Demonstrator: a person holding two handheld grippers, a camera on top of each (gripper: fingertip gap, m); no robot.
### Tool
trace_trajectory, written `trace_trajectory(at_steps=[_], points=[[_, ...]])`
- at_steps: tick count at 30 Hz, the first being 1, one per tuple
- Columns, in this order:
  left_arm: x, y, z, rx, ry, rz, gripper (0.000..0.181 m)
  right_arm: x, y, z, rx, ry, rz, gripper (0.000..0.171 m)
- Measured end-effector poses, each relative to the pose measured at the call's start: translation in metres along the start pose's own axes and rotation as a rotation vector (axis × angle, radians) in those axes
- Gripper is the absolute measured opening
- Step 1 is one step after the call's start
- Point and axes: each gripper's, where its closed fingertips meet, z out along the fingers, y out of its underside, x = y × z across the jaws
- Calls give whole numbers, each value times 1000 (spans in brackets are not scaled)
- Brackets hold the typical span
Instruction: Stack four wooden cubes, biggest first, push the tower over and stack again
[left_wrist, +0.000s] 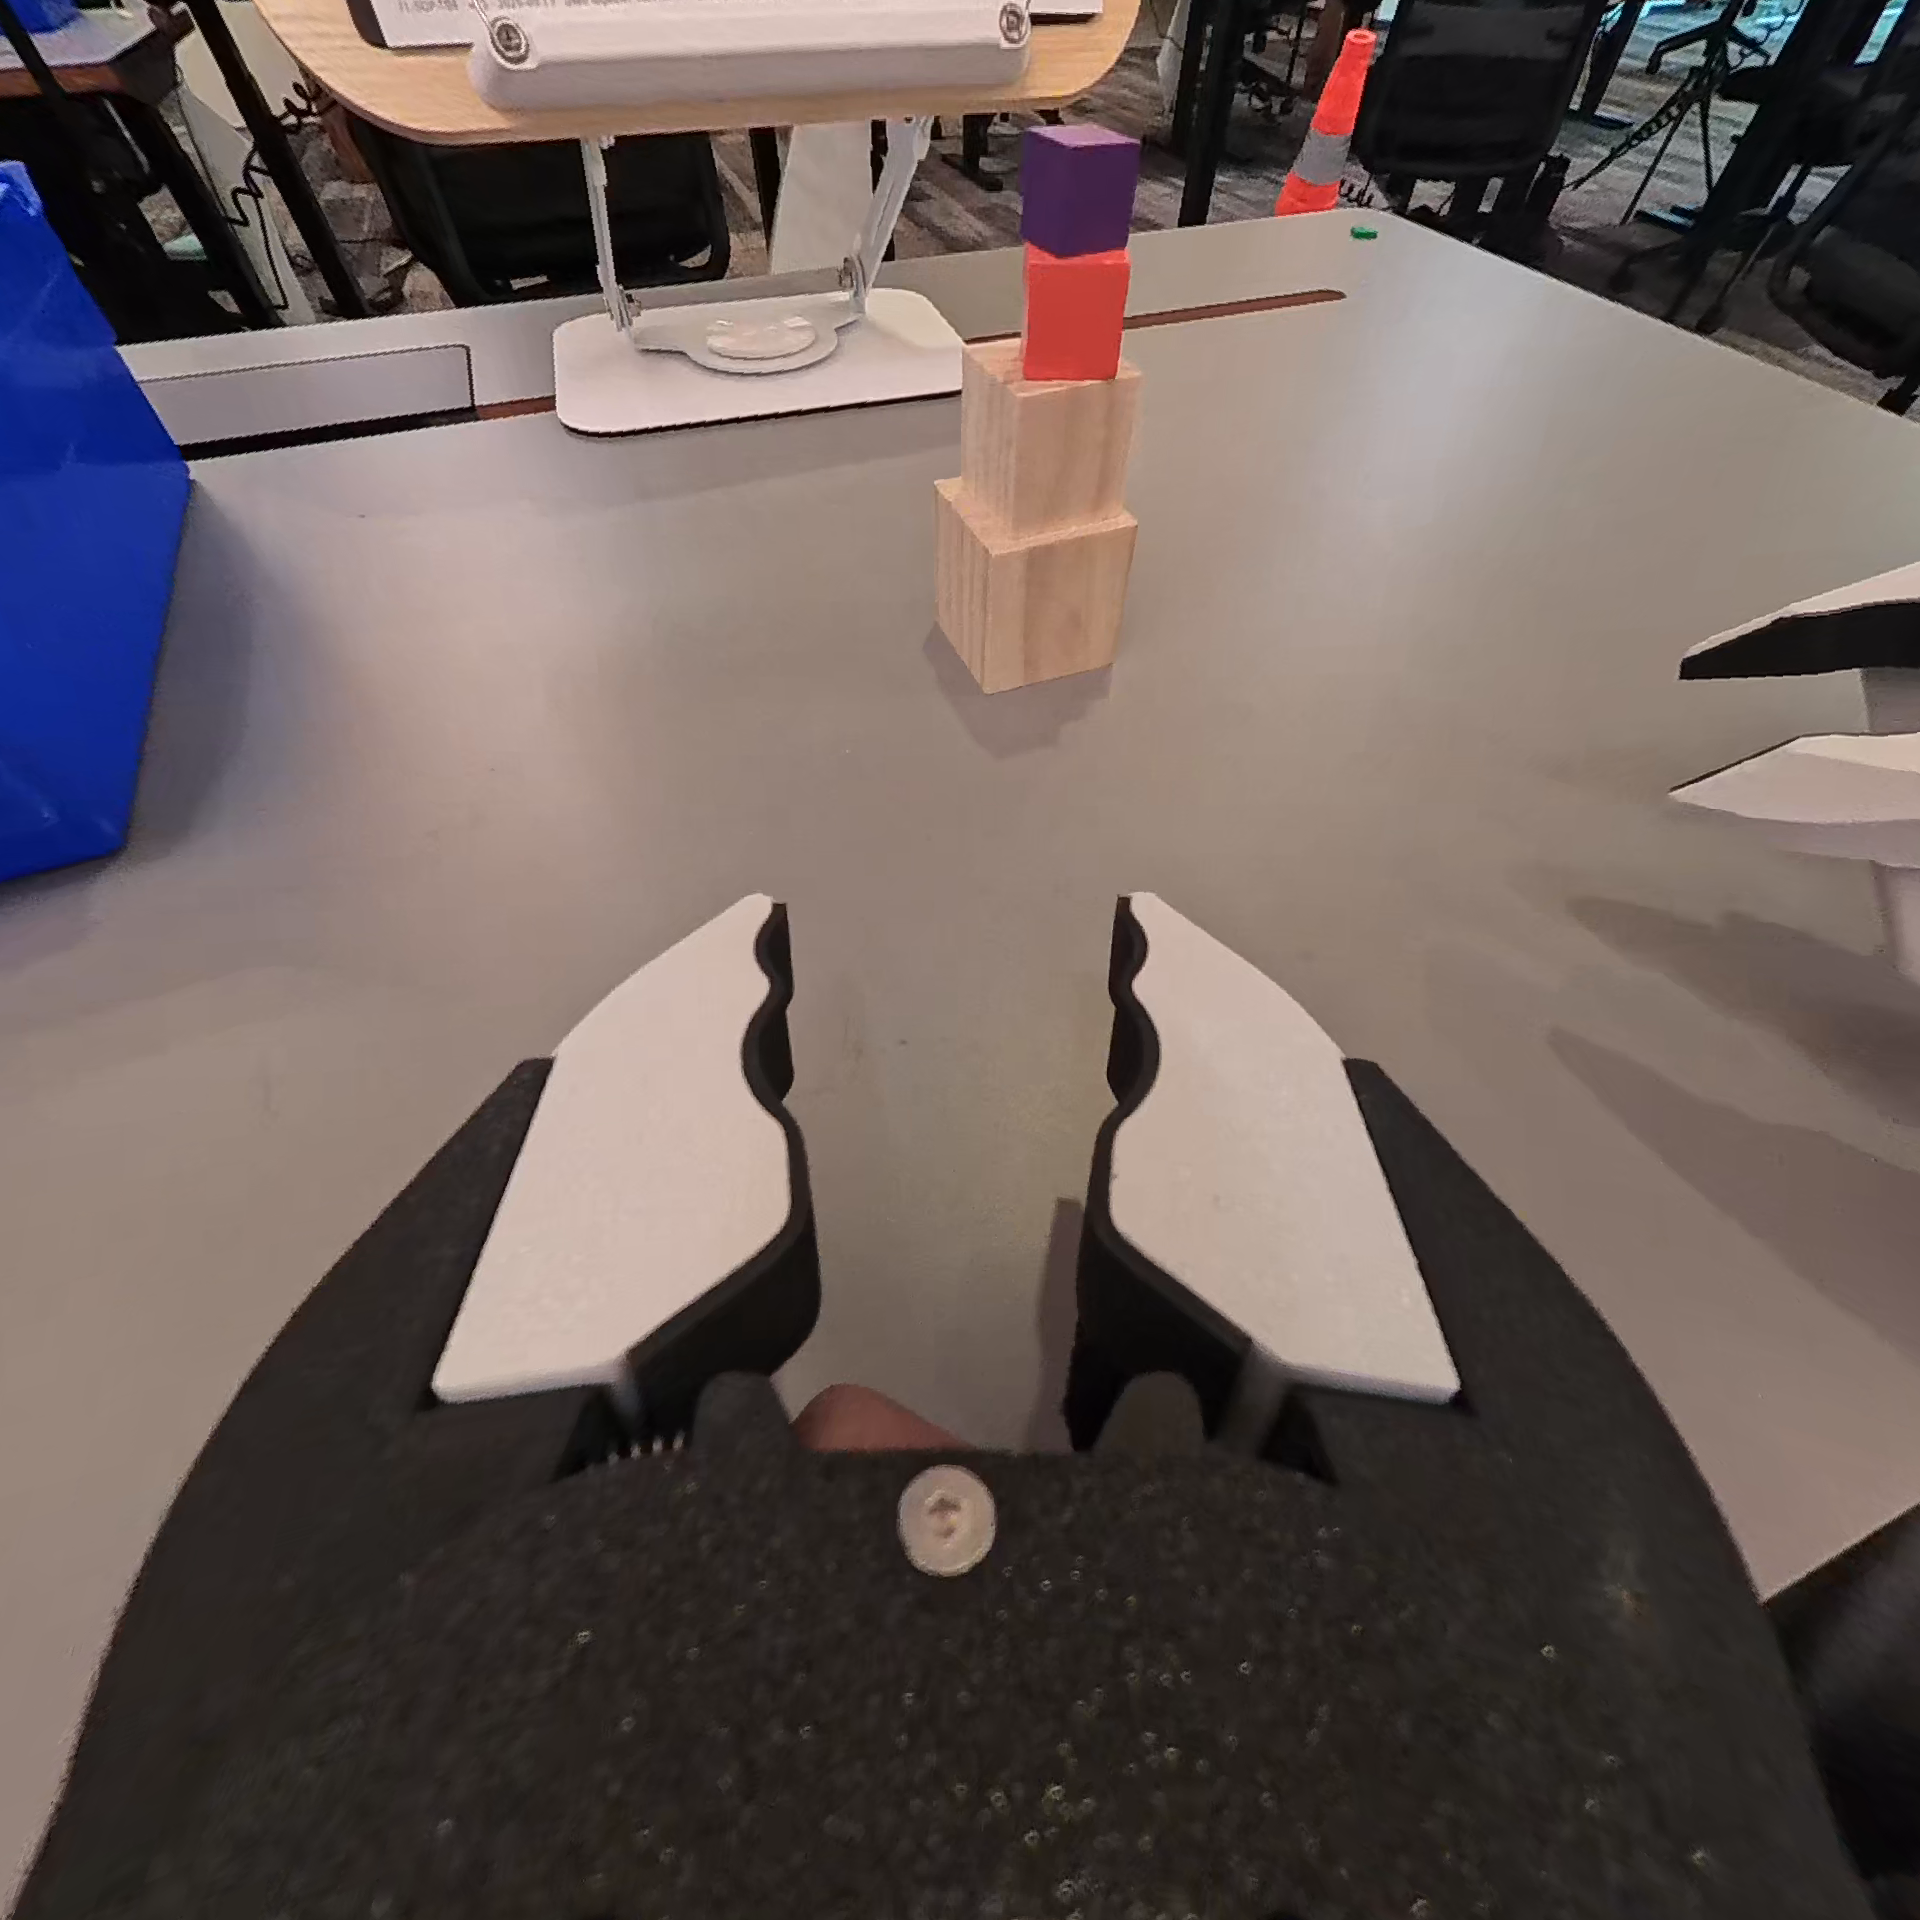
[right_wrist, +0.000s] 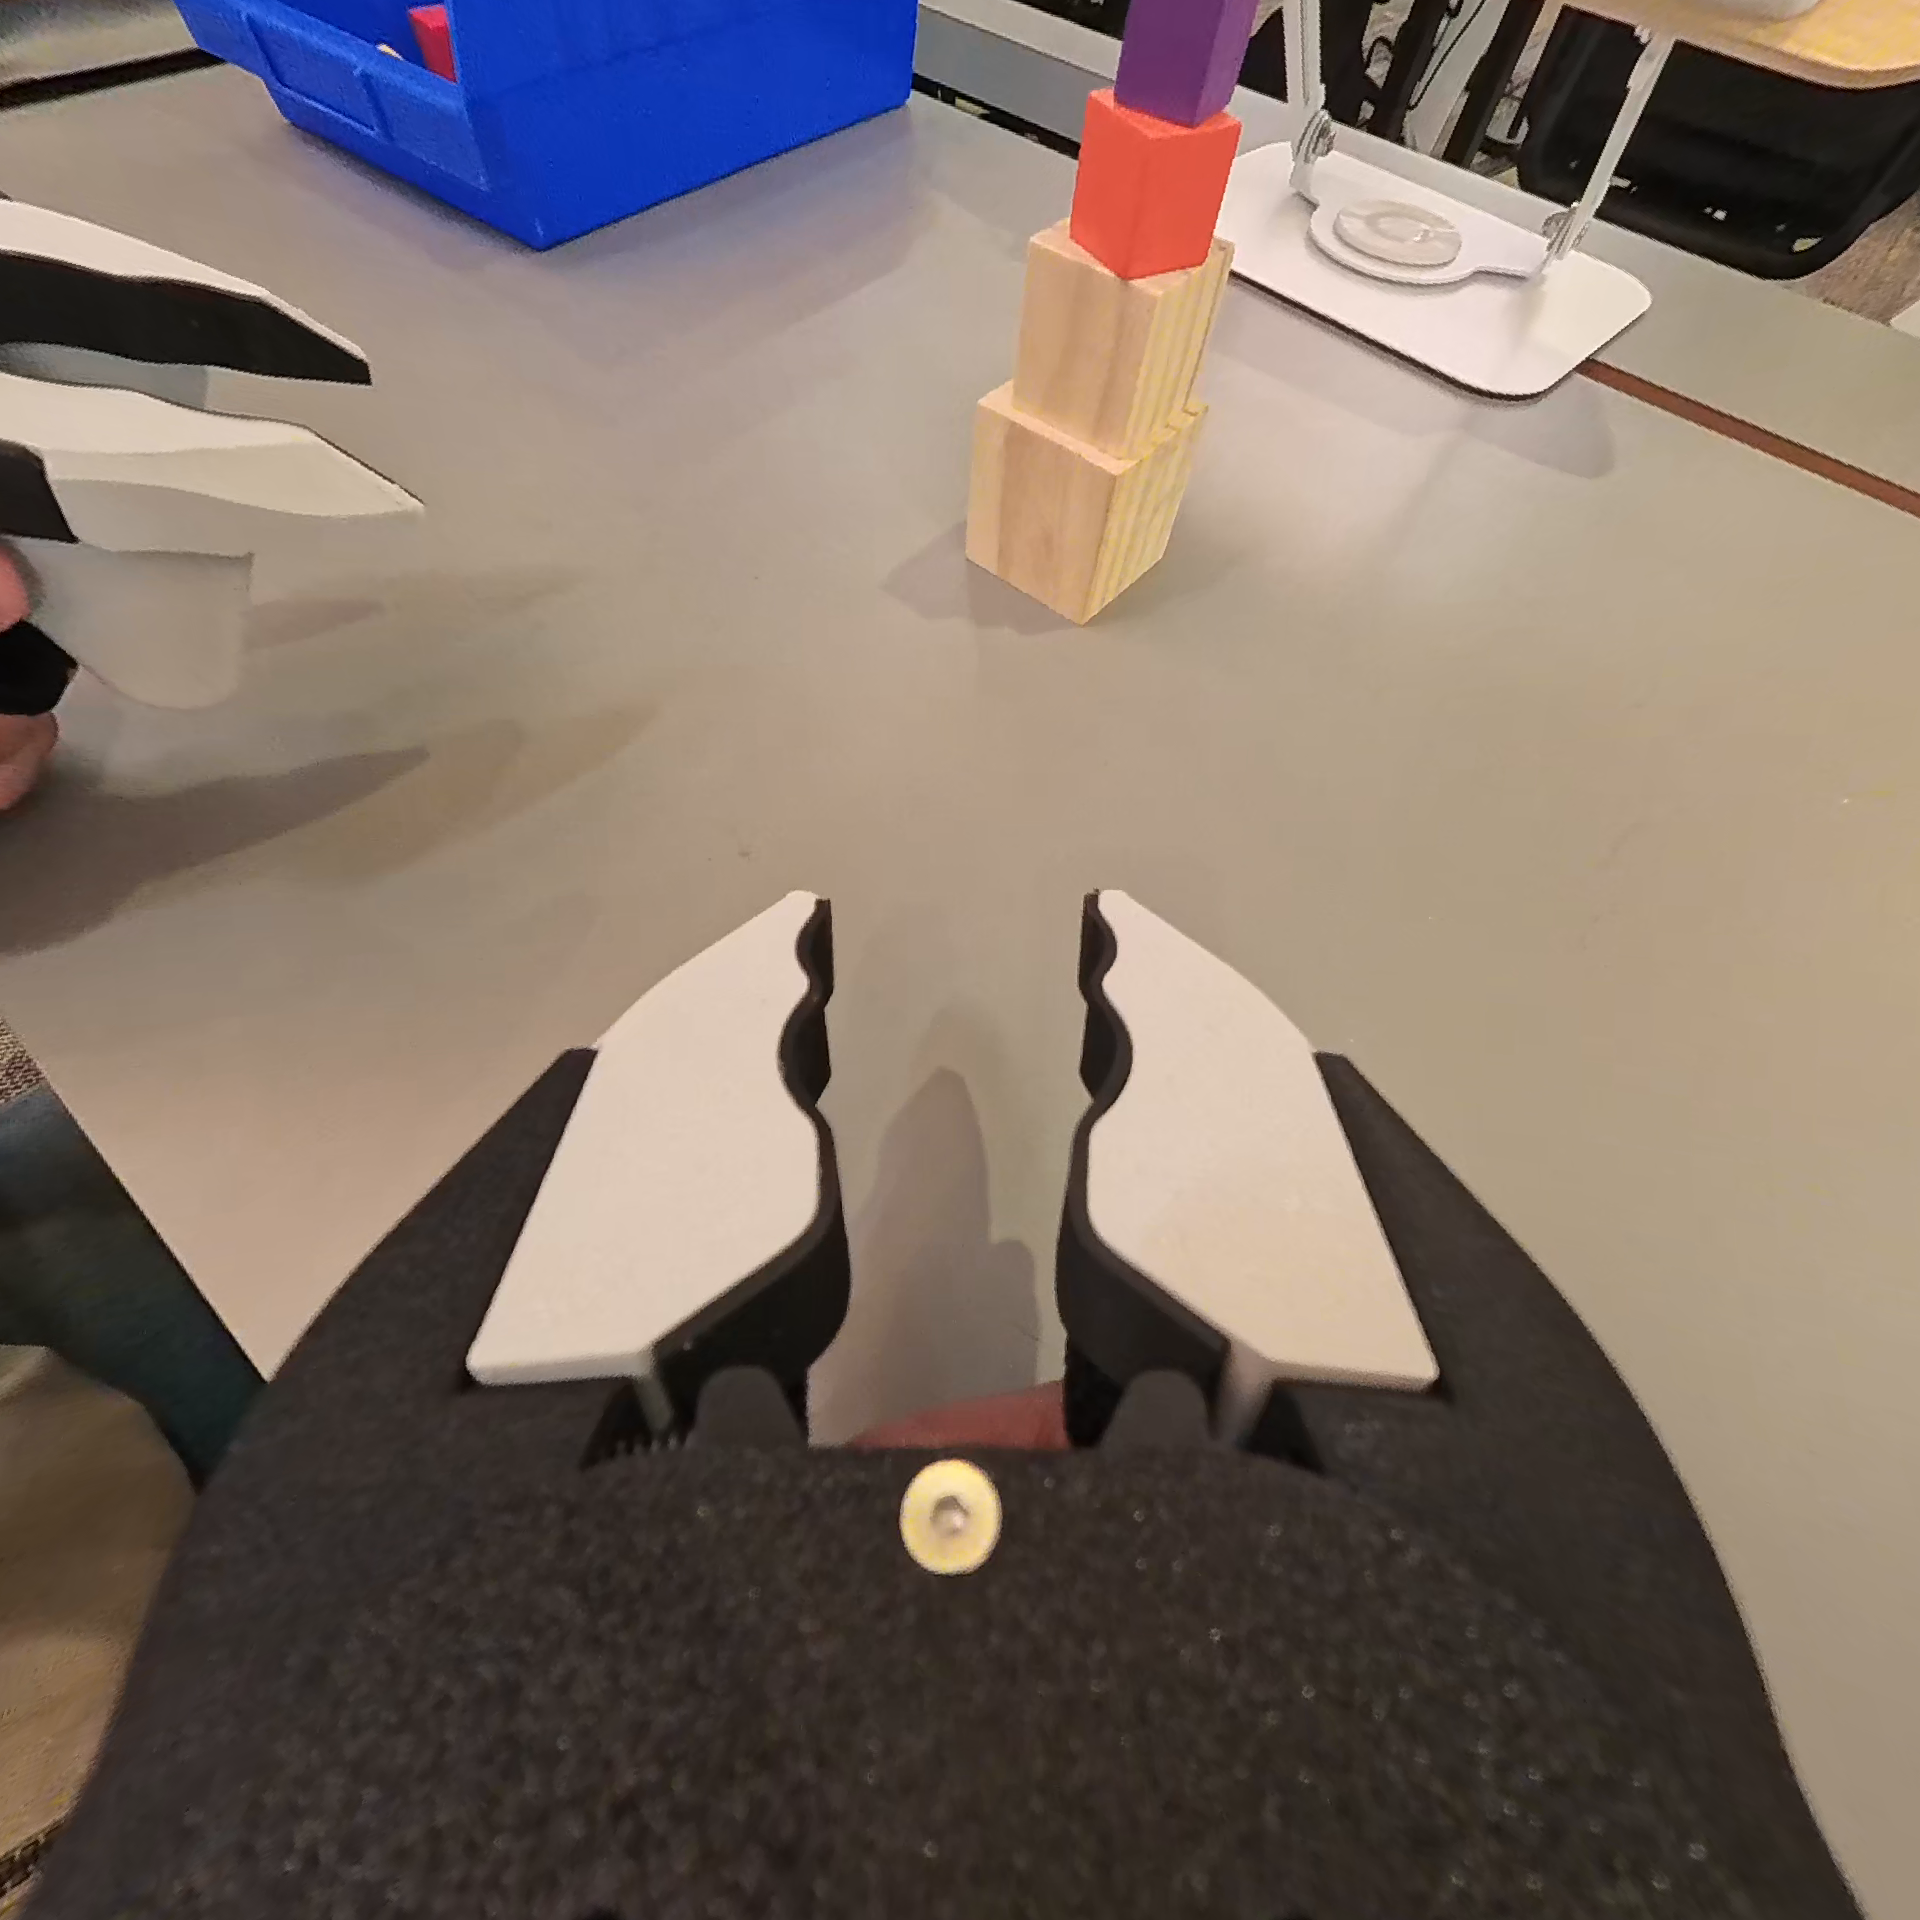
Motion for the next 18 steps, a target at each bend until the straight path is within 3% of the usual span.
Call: trace_trajectory(at_steps=[18], points=[[3, 1, 0, -3, 8, 17, 57, 3, 0, -2, 1, 6, 1, 45]])
